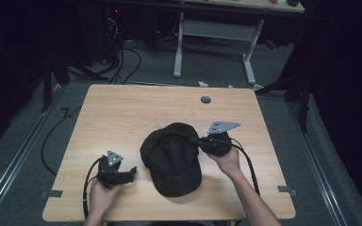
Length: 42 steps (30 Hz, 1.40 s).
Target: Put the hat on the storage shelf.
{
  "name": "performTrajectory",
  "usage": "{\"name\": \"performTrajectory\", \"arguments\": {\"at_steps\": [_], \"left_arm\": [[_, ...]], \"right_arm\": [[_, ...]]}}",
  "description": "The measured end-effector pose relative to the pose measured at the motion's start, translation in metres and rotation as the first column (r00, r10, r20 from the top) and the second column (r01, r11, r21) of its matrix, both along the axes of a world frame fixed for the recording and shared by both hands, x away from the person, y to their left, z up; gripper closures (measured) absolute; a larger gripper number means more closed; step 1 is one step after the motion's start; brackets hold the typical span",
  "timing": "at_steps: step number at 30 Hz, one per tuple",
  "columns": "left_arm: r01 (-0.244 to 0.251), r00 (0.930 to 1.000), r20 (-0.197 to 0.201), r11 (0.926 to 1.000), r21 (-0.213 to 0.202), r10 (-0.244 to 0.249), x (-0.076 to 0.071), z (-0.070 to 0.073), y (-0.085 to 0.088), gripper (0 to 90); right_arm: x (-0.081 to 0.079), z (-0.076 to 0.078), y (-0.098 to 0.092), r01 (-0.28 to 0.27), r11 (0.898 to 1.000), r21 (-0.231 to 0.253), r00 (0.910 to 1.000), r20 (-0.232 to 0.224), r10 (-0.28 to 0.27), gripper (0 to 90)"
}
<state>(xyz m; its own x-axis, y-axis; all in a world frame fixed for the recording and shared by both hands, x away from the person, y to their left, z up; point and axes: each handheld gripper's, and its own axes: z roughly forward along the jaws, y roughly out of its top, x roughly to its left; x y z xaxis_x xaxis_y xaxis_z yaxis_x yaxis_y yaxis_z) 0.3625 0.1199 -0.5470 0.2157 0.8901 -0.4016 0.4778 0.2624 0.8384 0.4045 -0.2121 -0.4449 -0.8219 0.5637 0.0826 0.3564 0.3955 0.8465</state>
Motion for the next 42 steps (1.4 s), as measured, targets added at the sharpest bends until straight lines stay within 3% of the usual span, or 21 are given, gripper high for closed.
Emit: {"name": "performTrajectory", "arguments": {"at_steps": [3, 6, 10, 11, 13, 14, 15, 16, 20, 21, 22, 23, 25, 29, 30, 33, 36, 37, 39, 41, 42], "left_arm": [[0.038, 0.9985, -0.038, 0.9982, -0.047, -0.04, -0.001, 0.005, 0.0, 14.6], [0.076, 0.9929, -0.08, 0.9874, -0.139, -0.088, -0.002, 0.011, 0.001, 14.2], [0.13, 0.9868, -0.069, 0.9709, -0.201, -0.147, -0.008, 0.022, -0.003, 12.7], [0.13, 0.9868, -0.069, 0.9709, -0.201, -0.147, -0.008, 0.022, -0.003, 12.2], [0.168, 0.9808, -0.059, 0.9594, -0.226, -0.186, -0.012, 0.029, -0.007, 11.9], [0.198, 0.9748, -0.053, 0.9482, -0.249, -0.217, -0.014, 0.035, -0.01, 11.9], [0.198, 0.9748, -0.053, 0.9482, -0.249, -0.217, -0.014, 0.035, -0.01, 11.8], [0.22, 0.9678, -0.061, 0.9381, -0.267, -0.244, -0.015, 0.039, -0.012, 11.8], [0.275, 0.9474, -0.081, 0.9163, -0.292, -0.31, -0.018, 0.049, -0.022, 7.7], [0.293, 0.9394, -0.082, 0.9034, -0.313, -0.333, -0.019, 0.054, -0.025, 6.1], [0.293, 0.9394, -0.082, 0.9034, -0.313, -0.333, -0.019, 0.054, -0.025, 6.0], [0.31, 0.9313, -0.082, 0.8896, -0.336, -0.355, -0.018, 0.059, -0.028, 5.3], [0.318, 0.9282, -0.08, 0.8857, -0.338, -0.363, -0.018, 0.061, -0.03, 4.4], [0.349, 0.9118, -0.074, 0.8579, -0.377, -0.404, -0.017, 0.07, -0.038, 3.0], [0.349, 0.9118, -0.074, 0.8579, -0.377, -0.404, -0.017, 0.07, -0.038, 2.9], [0.36, 0.9066, -0.068, 0.8475, -0.39, -0.417, -0.015, 0.074, -0.043, 2.8], [0.363, 0.9075, -0.065, 0.853, -0.375, -0.415, -0.015, 0.076, -0.047, 2.9], [0.361, 0.9065, -0.065, 0.8455, -0.394, -0.417, -0.013, 0.078, -0.049, 3.2], [0.364, 0.9054, -0.064, 0.8454, -0.391, -0.42, -0.012, 0.077, -0.051, 3.7], [0.366, 0.9028, -0.063, 0.8372, -0.406, -0.426, -0.011, 0.078, -0.052, 4.5], [0.366, 0.9028, -0.063, 0.8372, -0.406, -0.426, -0.011, 0.078, -0.052, 5.1]], "right_arm": [[-0.004, 0.007, -0.005, 0.006, 1.0, 0.009, 0.9999, 0.009, -0.006, 88.3], [-0.008, 0.014, -0.011, 0.009, 1.0, 0.02, 0.9994, 0.033, -0.009, 88.3], [-0.014, 0.023, -0.017, 0.015, 0.999, 0.035, 0.9984, 0.054, -0.017, 88.3], [-0.014, 0.023, -0.017, 0.015, 0.999, 0.035, 0.9984, 0.054, -0.017, 88.3], [-0.016, 0.026, -0.021, 0.012, 0.999, 0.049, 0.9984, 0.055, -0.015, 88.4], [-0.017, 0.028, -0.022, 0.015, 0.999, 0.05, 0.9983, 0.056, -0.017, 88.4], [-0.018, 0.029, -0.023, 0.015, 0.999, 0.049, 0.9981, 0.059, -0.018, 88.4], [-0.018, 0.029, -0.023, 0.015, 0.999, 0.049, 0.9981, 0.059, -0.018, 88.4], [-0.021, 0.033, -0.026, 0.006, 0.998, 0.063, 0.9977, 0.067, -0.011, 88.4], [-0.021, 0.037, -0.026, -0.001, 0.998, 0.064, 0.9971, 0.076, -0.004, 88.4], [-0.022, 0.038, -0.026, -0.002, 0.998, 0.064, 0.9969, 0.078, -0.003, 88.4], [-0.022, 0.04, -0.026, -0.007, 0.998, 0.068, 0.9965, 0.084, 0.002, 88.4], [-0.023, 0.045, -0.026, -0.018, 0.997, 0.074, 0.9956, 0.093, 0.011, 88.4], [-0.025, 0.055, -0.026, -0.035, 0.995, 0.092, 0.9932, 0.114, 0.024, 88.4], [-0.025, 0.055, -0.026, -0.035, 0.995, 0.092, 0.9932, 0.114, 0.024, 88.4], [-0.027, 0.061, -0.025, -0.054, 0.992, 0.113, 0.9909, 0.128, 0.039, 88.4], [-0.028, 0.062, -0.024, -0.064, 0.991, 0.121, 0.9906, 0.128, 0.048, 88.4], [-0.029, 0.062, -0.023, -0.077, 0.989, 0.127, 0.9888, 0.137, 0.059, 88.4], [-0.031, 0.062, -0.022, -0.086, 0.988, 0.128, 0.9882, 0.137, 0.069, 88.4], [-0.032, 0.063, -0.021, -0.096, 0.987, 0.13, 0.987, 0.141, 0.077, 88.3], [-0.032, 0.063, -0.021, -0.096, 0.987, 0.13, 0.987, 0.141, 0.077, 88.3]]}}
